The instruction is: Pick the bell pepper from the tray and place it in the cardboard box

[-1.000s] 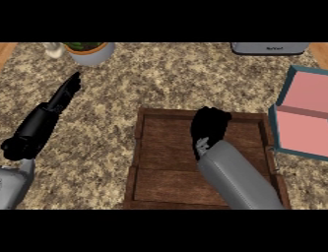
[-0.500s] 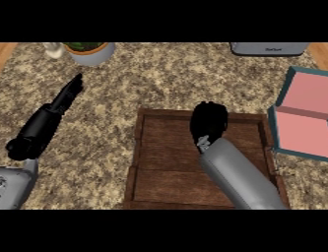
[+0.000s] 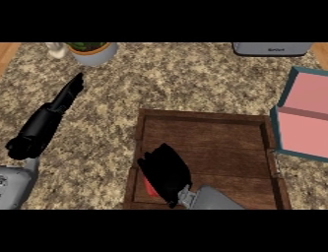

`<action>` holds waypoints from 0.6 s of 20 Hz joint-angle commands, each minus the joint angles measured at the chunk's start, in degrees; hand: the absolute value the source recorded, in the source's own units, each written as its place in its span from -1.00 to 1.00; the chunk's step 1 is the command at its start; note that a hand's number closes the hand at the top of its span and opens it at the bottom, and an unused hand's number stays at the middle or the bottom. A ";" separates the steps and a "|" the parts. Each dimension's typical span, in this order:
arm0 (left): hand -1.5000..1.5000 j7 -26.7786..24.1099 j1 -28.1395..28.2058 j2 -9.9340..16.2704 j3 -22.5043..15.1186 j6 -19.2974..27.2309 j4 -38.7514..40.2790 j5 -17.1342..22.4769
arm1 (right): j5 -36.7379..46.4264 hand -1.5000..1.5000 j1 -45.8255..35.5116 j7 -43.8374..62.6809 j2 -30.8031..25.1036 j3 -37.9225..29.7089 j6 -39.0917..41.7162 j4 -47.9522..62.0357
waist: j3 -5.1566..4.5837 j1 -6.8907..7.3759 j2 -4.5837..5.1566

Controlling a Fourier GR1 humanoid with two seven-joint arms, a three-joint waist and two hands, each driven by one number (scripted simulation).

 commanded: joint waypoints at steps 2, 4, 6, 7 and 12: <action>0.00 0.94 0.13 1.76 2.31 -0.79 0.38 1.32 | -3.55 1.00 5.28 -17.41 -9.11 5.80 -6.53 -16.80 | 0.08 -2.38 -0.32; 0.00 -0.32 2.70 0.47 1.44 0.69 -0.09 0.33 | -2.54 1.00 7.68 -20.77 -16.85 6.50 -8.84 -24.28 | 0.01 -3.19 -0.69; 0.00 0.87 1.12 1.46 2.57 0.21 -0.41 0.87 | -3.79 1.00 8.72 -24.55 -23.86 3.41 -10.83 -32.02 | 0.01 -3.76 -0.46; 0.00 1.27 1.93 1.75 2.63 0.16 -1.20 0.84 | -4.76 1.00 10.85 -24.50 -26.49 1.86 -11.31 -36.80 | -0.04 -3.47 -0.42; 0.00 1.83 1.16 2.88 4.51 -0.89 -1.36 2.06 | -17.18 1.00 19.70 -25.52 -36.17 -14.19 -14.86 -49.53 | -0.06 -3.63 0.23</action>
